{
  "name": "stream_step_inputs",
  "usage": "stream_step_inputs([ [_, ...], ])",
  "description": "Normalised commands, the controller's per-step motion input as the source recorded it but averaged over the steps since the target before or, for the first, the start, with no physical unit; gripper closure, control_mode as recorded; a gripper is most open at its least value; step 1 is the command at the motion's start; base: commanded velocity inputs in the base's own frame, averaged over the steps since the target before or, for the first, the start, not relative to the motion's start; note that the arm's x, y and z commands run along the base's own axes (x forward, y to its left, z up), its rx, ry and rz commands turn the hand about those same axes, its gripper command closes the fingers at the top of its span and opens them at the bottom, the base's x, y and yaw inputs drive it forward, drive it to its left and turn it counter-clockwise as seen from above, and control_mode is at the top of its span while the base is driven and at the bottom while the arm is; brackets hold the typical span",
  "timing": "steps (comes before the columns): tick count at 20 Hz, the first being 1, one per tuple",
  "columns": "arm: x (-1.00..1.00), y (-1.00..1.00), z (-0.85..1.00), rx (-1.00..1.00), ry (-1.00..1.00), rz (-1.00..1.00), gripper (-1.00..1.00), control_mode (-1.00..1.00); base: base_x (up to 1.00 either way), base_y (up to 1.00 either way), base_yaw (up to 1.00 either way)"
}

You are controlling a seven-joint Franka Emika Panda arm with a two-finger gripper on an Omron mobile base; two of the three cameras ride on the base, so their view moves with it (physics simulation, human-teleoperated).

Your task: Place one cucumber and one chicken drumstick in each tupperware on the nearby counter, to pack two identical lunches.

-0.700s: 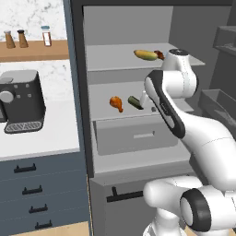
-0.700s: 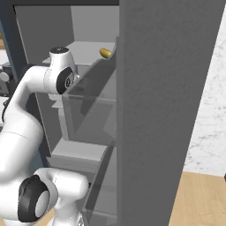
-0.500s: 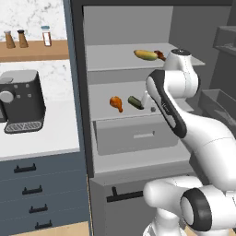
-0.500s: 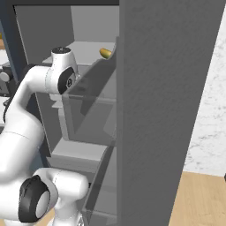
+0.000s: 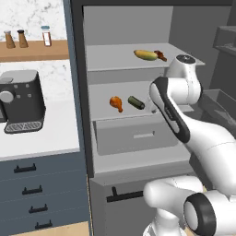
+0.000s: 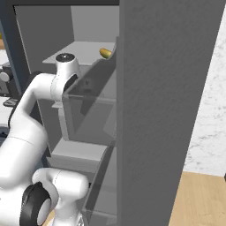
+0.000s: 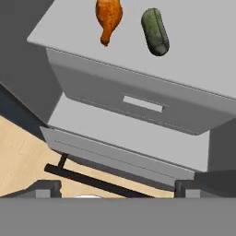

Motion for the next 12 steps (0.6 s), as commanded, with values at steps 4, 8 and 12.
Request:
stream_step_inputs([
  [4, 0.00, 0.02, -0.31, -0.11, -0.06, 0.17, -1.00, -1.00, 0.00, 0.00, 0.00],
  [8, 0.21, 0.00, -0.07, 0.00, -0.05, 0.00, -1.00, -1.00, 0.00, 0.00, 0.00],
  [12, 0.54, 0.00, 0.00, 0.00, 0.00, 0.00, -1.00, -1.00, 0.00, 0.00, 0.00],
])
